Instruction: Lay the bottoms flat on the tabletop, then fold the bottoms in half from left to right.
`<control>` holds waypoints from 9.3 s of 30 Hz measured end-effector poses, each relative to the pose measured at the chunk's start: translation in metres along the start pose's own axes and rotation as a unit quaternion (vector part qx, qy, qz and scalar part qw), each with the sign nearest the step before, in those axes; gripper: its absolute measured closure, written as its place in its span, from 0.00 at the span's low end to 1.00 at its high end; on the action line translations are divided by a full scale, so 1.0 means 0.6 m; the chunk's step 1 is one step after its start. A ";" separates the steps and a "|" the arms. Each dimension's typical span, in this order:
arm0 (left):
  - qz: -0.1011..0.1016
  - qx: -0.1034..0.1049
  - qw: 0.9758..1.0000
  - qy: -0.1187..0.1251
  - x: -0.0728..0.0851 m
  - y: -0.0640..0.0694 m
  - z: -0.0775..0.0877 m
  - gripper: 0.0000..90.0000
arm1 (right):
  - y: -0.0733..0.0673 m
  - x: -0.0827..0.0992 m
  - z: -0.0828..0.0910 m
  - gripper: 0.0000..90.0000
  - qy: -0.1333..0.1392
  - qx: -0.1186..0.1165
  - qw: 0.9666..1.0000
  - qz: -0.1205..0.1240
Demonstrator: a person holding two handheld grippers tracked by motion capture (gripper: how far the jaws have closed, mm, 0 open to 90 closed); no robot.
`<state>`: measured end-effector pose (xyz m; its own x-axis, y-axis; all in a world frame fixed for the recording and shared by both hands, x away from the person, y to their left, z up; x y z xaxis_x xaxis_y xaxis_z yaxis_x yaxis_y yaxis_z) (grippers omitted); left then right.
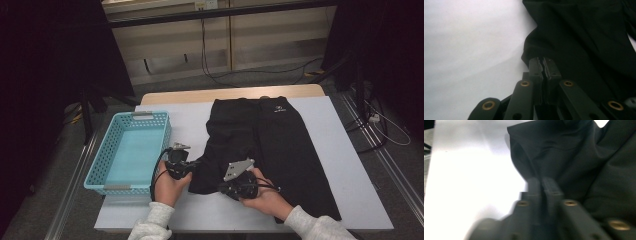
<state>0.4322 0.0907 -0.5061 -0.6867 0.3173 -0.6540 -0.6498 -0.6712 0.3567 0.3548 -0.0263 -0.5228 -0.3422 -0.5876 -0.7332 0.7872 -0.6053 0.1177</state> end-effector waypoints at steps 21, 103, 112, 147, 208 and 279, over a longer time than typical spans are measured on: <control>-0.024 0.010 1.000 0.004 -0.013 0.000 -0.044 0.70 | -0.031 0.026 0.040 0.98 -0.016 -0.066 0.998 0.010; -0.017 -0.021 0.999 0.040 -0.036 -0.028 -0.014 0.49 | 0.117 0.031 0.061 0.70 -0.003 0.097 0.991 -0.088; -0.022 -0.036 0.999 0.034 -0.032 -0.037 -0.019 0.42 | 0.136 0.051 0.033 0.66 -0.046 0.135 0.982 -0.124; 0.036 -0.032 0.999 -0.010 0.000 -0.026 -0.010 0.99 | 0.123 0.064 0.053 0.90 -0.045 0.097 0.988 -0.113; -0.027 0.002 1.000 -0.016 0.008 -0.004 -0.002 0.16 | 0.208 0.034 0.098 0.22 0.048 0.175 0.967 -0.180; -0.032 -0.027 0.998 -0.041 0.019 0.008 -0.016 0.80 | 0.197 0.035 0.097 0.20 0.045 0.164 0.972 -0.162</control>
<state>0.4246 0.0848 -0.5181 -0.6701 0.4122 -0.6173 -0.6761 -0.6823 0.2783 0.4110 -0.1416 -0.4852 -0.4873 -0.2964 -0.8214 0.4338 -0.8985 0.0668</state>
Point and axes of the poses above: each handheld gripper's, and its own axes: z roughly backward along the jaws, x roughly out of its underside, y roughly to its right, the point moved 9 cm from there along -z, roughly forward along the jaws, and after that the axes turned 14 degrees about x, right-handed, at the moved point
